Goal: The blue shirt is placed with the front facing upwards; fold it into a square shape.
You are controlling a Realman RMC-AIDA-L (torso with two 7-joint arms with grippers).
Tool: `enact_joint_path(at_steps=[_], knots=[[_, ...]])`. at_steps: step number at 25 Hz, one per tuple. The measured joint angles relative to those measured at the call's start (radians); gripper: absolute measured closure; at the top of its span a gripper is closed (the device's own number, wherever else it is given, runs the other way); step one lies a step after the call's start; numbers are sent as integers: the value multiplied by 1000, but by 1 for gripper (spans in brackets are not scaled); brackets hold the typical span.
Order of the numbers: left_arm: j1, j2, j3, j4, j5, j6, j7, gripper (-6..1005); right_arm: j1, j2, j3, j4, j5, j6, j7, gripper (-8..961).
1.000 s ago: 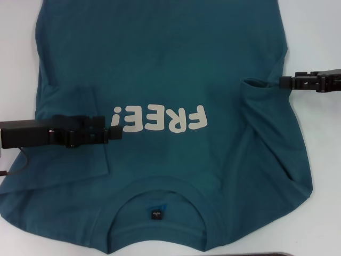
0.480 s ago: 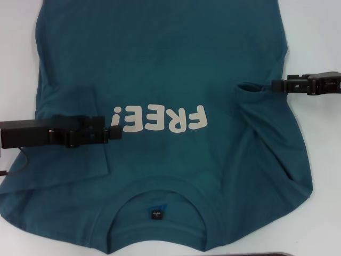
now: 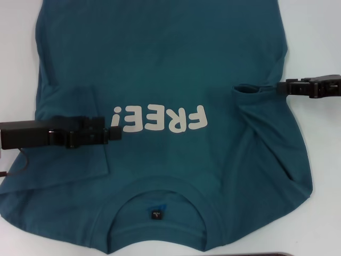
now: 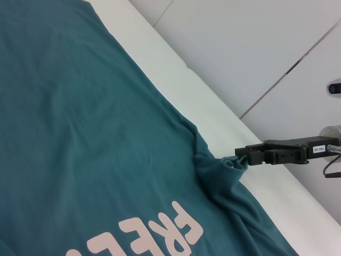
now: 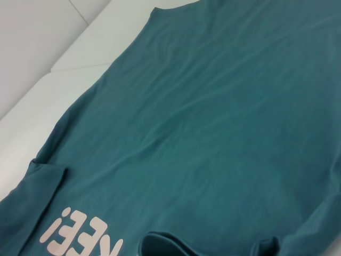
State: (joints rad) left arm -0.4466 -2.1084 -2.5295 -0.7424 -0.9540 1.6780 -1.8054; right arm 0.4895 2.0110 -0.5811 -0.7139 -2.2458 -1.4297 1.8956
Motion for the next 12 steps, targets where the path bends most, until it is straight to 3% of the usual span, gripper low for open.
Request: enact_joint_path(at_steps=[4,12], knots=[[0,0,-1,0,0,0,0,124,-1,-3,-1,1,0,-1,1,417],[-1,-1,-2,0,0,0,0,124,-2,-4,-2,1,0,-4,2,741]])
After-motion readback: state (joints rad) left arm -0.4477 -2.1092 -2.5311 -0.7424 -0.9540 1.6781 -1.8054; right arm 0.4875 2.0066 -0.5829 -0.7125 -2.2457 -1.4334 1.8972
